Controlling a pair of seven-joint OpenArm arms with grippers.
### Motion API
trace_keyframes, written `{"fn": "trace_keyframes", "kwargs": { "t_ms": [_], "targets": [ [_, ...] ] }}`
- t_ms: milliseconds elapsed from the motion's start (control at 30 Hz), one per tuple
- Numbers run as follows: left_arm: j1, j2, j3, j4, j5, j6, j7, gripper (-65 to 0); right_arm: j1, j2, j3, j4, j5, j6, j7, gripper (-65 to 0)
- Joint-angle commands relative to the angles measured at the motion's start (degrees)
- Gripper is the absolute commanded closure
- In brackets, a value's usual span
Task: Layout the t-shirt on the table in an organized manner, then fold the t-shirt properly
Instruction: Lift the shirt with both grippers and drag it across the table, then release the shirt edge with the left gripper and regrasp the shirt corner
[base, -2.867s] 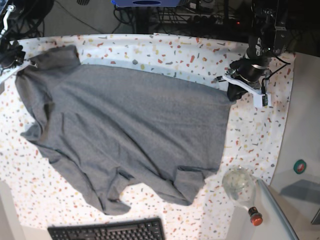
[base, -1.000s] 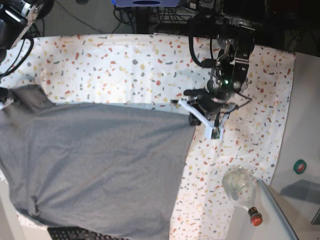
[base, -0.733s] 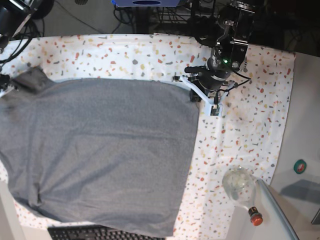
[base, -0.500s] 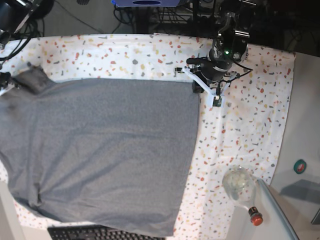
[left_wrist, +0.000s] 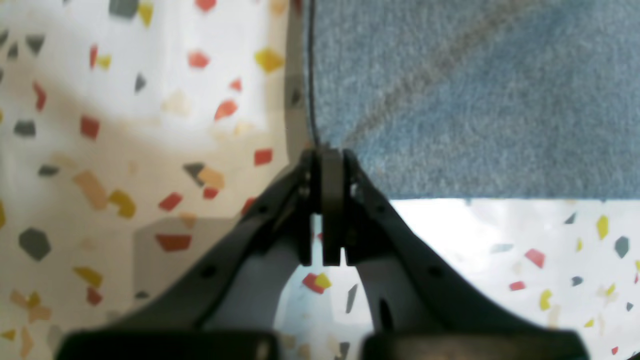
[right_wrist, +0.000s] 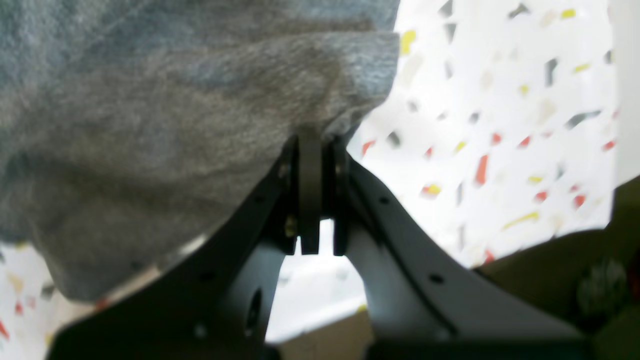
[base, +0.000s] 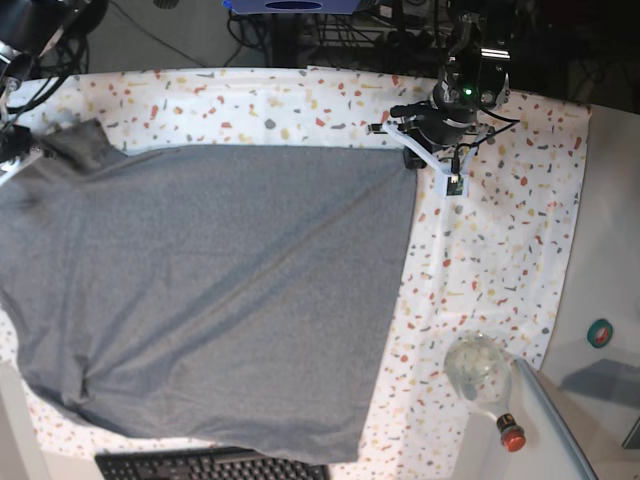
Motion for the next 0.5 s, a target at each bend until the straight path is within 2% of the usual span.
{"fn": "trace_keyframes", "kwargs": {
  "t_ms": [0,100,200,233,333,467],
  "targets": [
    [0.3,-0.2,-0.2,0.9,-0.2,-0.1,-0.9,0.0,0.3,0.9,0.3,1.5,0.0,-0.2,-1.1,0.0],
    [1.4,-0.1,-0.2,1.4,-0.2,-0.1,-0.9,0.0,0.2,0.6,0.4,3.7,0.1,-0.2,-4.3,0.0],
    [2.6,-0.1,-0.2,1.3,-0.2,-0.1,-0.9,-23.9,-0.6,-0.4,1.5,6.2,0.1,-0.2,-4.6,-12.6],
    [2.9,-0.1,-0.3,1.3,-0.2,-0.1,-0.9,-28.8,-0.7,-1.2,2.9,7.9,0.0,-0.2,-4.7,-15.2],
    [4.1,0.2,-4.4,1.9,-0.2,-0.1,-1.2,-30.4,-2.2,-2.7,5.0,13.8,0.0,-0.2,-4.8,-17.3],
    [6.0,3.1,-13.2,8.7,-0.2,-0.1,-0.9,-30.4,-4.1,-3.0,5.2,19.8,0.0,-0.2,-4.8,-17.4]
  ]
}}
